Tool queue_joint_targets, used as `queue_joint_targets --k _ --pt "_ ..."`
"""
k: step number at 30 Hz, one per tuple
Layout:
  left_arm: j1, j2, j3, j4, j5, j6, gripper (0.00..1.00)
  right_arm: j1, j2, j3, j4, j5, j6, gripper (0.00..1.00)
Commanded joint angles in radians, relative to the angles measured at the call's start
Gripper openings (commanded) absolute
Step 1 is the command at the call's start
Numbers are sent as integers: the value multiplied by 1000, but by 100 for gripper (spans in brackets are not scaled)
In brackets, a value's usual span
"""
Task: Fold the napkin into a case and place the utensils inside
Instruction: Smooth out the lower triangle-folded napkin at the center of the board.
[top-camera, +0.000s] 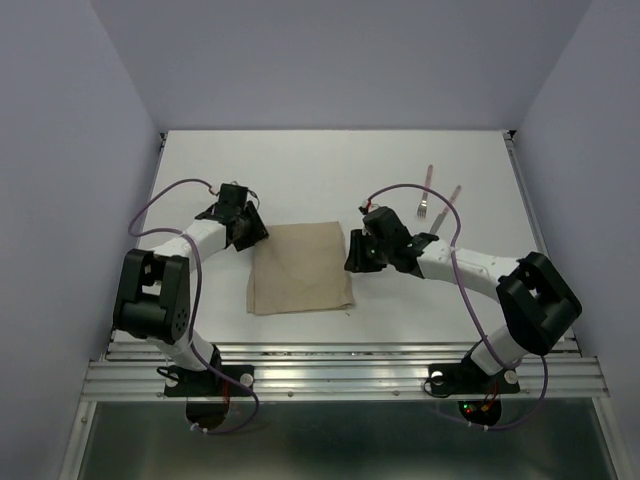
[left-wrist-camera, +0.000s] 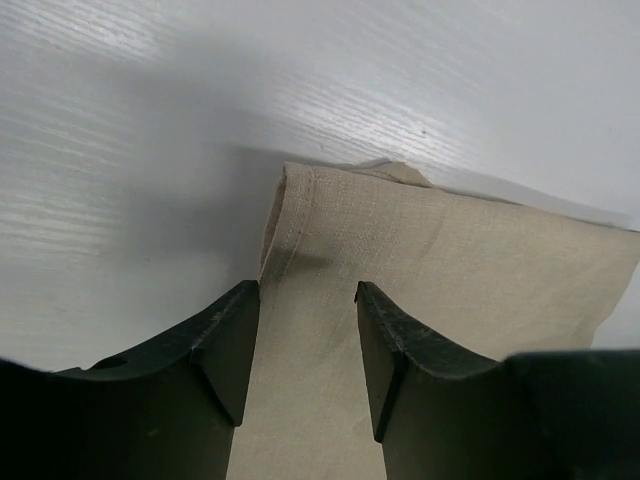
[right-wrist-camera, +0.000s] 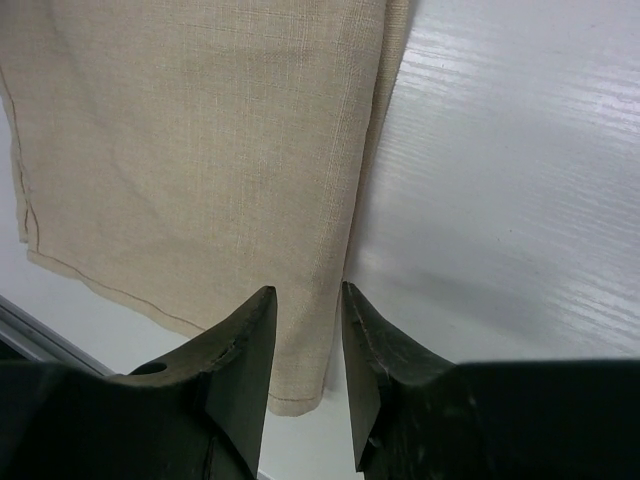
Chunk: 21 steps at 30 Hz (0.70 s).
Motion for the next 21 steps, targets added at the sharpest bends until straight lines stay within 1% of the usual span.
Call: queue_joint_targets --k 1,3,4,5,6,7,8,9,15,16,17,18,21 --pt "-3 40 22 -7 -23 9 54 -3 -31 0 -2 34 4 38" --pt "-3 43 22 1 -23 6 53 -3 -36 -10 -2 34 9 38" --pt "-5 46 22 2 -23 6 50 -3 -34 -15 -2 36 10 38" --pt "-5 46 25 4 -23 6 38 -3 -30 -23 -2 33 15 39" --pt "-5 46 26 4 -23 6 28 -3 -27 -27 0 30 18 41" --pt "-8 43 30 4 -23 6 23 -3 -23 -32 2 27 21 44" --pt "-8 42 34 2 -23 8 3 -3 -19 -36 6 11 30 50" --pt "-9 40 39 -2 -23 8 0 -3 -11 -52 12 4 39 50" --pt "-22 30 54 -17 -23 9 0 -3 -13 -179 149 -119 142 52" --pt "-22 28 56 -19 -23 9 0 -3 -13 -197 167 -136 156 51" --pt "-23 23 60 -24 -23 8 0 -3 -11 -232 255 -165 185 50" --pt "-25 23 60 -24 -23 8 0 -3 -11 -233 256 -180 199 50" --pt "-26 16 65 -36 -23 11 0 -3 7 -283 343 -217 230 48"
